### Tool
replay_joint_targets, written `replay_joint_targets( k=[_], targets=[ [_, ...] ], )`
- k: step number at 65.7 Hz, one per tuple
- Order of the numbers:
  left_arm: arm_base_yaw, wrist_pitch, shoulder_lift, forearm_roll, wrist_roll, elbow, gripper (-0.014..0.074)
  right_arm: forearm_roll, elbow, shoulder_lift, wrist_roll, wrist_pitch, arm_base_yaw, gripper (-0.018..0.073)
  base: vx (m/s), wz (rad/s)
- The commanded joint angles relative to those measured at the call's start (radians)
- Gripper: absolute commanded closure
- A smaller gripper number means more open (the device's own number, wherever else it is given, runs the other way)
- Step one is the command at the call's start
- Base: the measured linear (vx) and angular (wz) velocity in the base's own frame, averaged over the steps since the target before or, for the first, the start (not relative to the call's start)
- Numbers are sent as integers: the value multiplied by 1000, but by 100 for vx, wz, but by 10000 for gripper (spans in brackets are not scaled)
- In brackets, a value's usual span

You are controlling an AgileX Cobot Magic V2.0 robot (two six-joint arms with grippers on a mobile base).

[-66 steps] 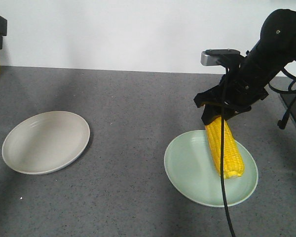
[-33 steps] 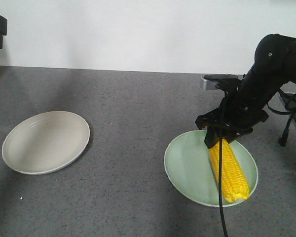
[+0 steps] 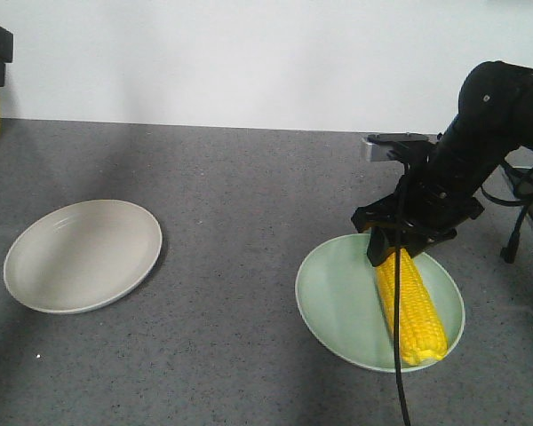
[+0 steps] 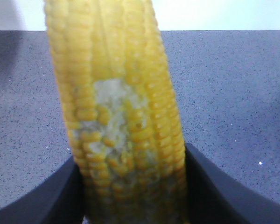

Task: Distribute corn equally
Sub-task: 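Lower the right gripper's cob onto the pale green plate, then open the right gripper and lift it away from the plate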

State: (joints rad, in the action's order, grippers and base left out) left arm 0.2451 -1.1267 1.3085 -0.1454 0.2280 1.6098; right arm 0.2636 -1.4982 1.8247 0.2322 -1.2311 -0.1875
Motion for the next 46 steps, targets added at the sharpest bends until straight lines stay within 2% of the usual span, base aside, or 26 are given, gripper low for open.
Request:
replay_joint_targets(
  k=[1,14,46],
  targets=[
    [0,66,-26,-5,7,34,593,12,-22,-47,8,14,1,125,0,0],
    [0,61,-26,1,7,34,593,9,-22,-47,10,21,1,45,0,0],
    [0,59,-26,1,7,34,593,-24,-22,-128,2,66,14,38,0,0]
  ],
)
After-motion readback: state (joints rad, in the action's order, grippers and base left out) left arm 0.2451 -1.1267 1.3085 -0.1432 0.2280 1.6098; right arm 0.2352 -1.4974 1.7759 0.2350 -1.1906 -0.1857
